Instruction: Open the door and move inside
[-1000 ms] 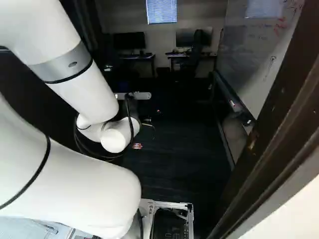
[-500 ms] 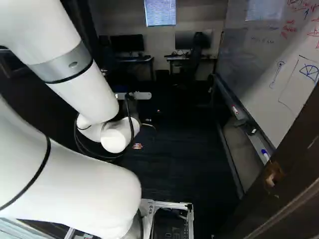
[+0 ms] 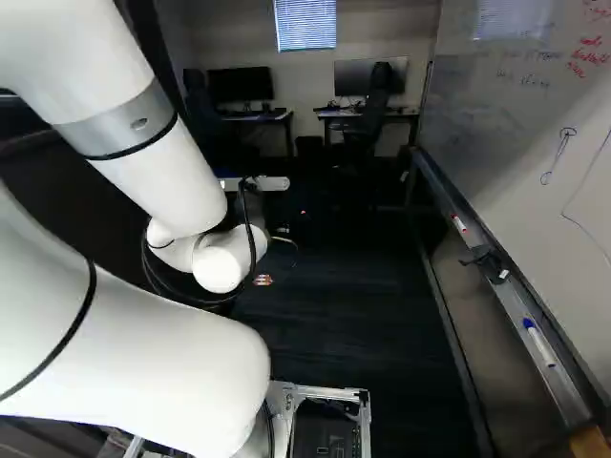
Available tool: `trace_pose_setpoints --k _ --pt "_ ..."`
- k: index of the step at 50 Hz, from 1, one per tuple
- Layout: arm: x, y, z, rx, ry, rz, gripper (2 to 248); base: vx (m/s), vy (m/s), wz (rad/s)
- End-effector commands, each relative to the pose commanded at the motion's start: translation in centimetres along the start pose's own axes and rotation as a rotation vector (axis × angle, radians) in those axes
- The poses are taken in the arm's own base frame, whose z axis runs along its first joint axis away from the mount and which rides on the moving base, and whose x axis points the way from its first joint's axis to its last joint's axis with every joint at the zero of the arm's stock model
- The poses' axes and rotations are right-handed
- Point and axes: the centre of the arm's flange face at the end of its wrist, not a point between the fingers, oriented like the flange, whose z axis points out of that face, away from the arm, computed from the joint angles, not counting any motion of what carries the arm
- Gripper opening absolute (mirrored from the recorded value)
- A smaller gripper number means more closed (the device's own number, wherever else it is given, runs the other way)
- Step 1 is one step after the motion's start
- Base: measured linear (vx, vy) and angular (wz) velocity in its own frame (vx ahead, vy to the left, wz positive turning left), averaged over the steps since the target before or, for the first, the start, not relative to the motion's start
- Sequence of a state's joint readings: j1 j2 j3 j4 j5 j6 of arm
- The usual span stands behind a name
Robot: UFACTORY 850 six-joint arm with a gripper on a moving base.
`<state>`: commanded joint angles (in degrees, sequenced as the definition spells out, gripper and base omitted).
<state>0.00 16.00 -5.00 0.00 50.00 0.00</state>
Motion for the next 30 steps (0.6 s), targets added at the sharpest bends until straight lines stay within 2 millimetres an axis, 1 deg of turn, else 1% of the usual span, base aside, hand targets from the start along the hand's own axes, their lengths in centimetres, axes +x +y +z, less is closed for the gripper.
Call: trace_pose_setpoints --k 30 --pt "0.00 0.00 0.00 0.000 0.000 0.000 247 0.210 0.008 -0.006"
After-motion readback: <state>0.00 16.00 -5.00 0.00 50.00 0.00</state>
